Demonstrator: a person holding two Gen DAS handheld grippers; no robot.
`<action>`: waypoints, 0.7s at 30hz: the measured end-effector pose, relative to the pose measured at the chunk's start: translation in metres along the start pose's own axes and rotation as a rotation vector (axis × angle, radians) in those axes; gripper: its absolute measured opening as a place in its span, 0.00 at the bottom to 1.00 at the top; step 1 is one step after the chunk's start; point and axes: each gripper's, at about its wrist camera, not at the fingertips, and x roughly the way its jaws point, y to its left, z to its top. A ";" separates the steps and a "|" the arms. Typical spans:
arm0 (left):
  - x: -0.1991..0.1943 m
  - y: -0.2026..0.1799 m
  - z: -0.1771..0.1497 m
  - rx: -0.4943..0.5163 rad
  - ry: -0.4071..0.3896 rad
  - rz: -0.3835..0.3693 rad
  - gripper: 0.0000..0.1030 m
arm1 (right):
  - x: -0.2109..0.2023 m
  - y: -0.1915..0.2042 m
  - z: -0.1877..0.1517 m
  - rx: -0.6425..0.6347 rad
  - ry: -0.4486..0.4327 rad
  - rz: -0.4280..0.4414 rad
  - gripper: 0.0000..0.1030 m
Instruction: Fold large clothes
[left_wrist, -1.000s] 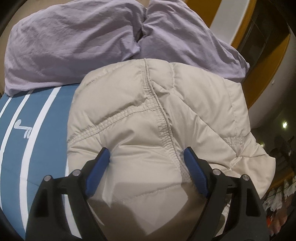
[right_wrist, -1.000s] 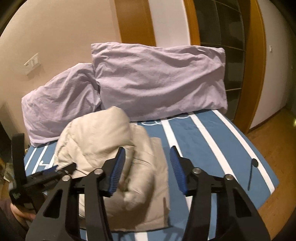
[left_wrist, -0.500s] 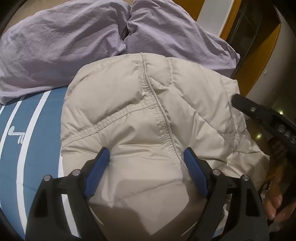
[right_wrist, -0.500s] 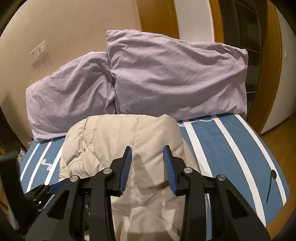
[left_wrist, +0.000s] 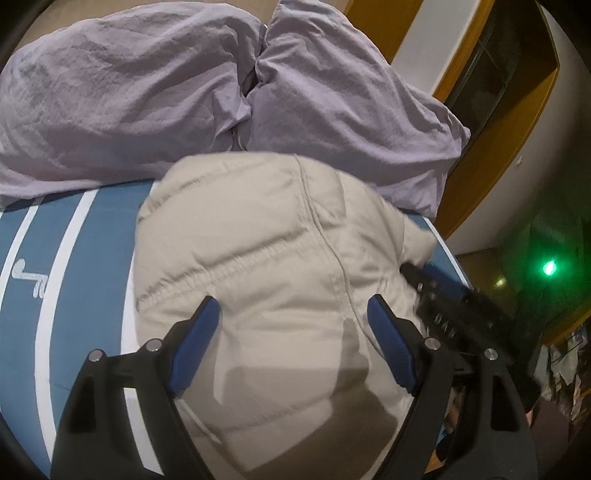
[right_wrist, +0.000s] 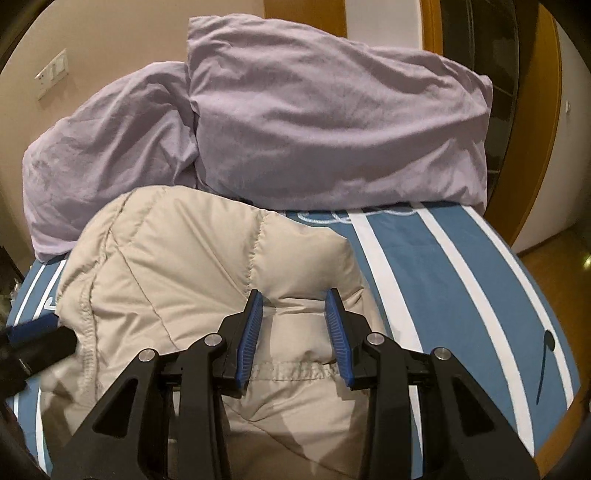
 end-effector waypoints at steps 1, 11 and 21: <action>0.000 0.001 0.004 -0.001 -0.005 0.004 0.79 | 0.002 -0.001 -0.002 0.001 0.003 0.001 0.36; 0.009 0.013 0.045 0.000 -0.096 0.129 0.79 | 0.015 -0.009 -0.012 0.025 0.025 0.006 0.36; 0.052 0.015 0.044 0.047 -0.075 0.222 0.83 | 0.010 -0.006 -0.006 0.020 0.022 -0.018 0.41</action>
